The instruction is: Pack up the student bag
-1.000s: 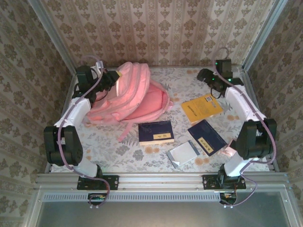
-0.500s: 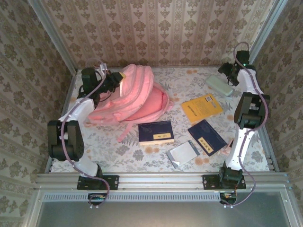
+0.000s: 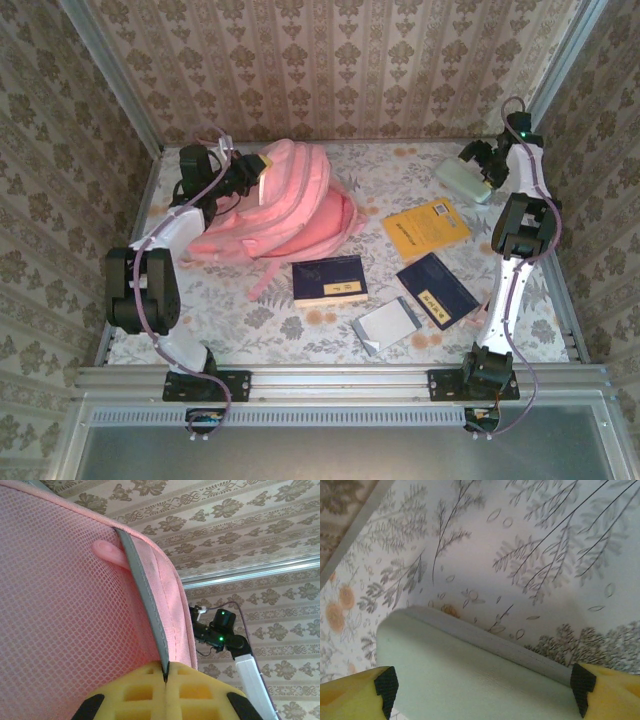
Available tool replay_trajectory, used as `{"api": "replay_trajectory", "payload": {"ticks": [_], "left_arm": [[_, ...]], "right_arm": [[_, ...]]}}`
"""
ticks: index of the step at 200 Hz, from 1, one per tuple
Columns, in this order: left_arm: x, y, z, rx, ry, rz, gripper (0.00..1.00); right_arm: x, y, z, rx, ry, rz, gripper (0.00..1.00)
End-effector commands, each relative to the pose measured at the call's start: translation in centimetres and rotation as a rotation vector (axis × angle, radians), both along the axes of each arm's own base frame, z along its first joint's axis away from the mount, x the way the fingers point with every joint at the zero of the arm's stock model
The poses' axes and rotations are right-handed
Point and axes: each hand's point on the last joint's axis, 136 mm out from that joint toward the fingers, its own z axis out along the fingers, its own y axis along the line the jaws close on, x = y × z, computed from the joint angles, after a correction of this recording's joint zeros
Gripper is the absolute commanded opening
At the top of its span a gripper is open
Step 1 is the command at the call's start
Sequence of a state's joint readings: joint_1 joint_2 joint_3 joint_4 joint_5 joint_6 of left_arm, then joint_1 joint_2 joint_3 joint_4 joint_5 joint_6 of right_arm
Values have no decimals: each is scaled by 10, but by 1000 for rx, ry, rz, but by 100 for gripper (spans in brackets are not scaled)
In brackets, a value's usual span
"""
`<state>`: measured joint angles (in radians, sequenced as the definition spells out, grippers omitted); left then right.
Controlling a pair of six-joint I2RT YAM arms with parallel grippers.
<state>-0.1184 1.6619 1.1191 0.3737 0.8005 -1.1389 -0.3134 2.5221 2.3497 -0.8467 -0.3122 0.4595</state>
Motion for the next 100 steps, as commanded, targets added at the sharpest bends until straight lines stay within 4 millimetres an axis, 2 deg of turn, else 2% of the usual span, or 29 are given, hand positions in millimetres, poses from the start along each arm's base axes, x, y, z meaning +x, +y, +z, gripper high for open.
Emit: {"api": "replay_trajectory", "payload": {"ticks": [1,32,55,100], "left_arm": [[-2,-5,32,-28,-129,-28,0],[-6,-4,38,-28,-147,-28,0],[-8,-3,41,-35,-154,-27,0],[-12,-4,42,-30,-156,-29,0]], "right_arm": [[-11,28,6,84,9,84,92],[-25,47,12,99,-10,117,92],[-39,62,6,80,9,150,92],[-57,70,-1,-167,94,222,94]]}}
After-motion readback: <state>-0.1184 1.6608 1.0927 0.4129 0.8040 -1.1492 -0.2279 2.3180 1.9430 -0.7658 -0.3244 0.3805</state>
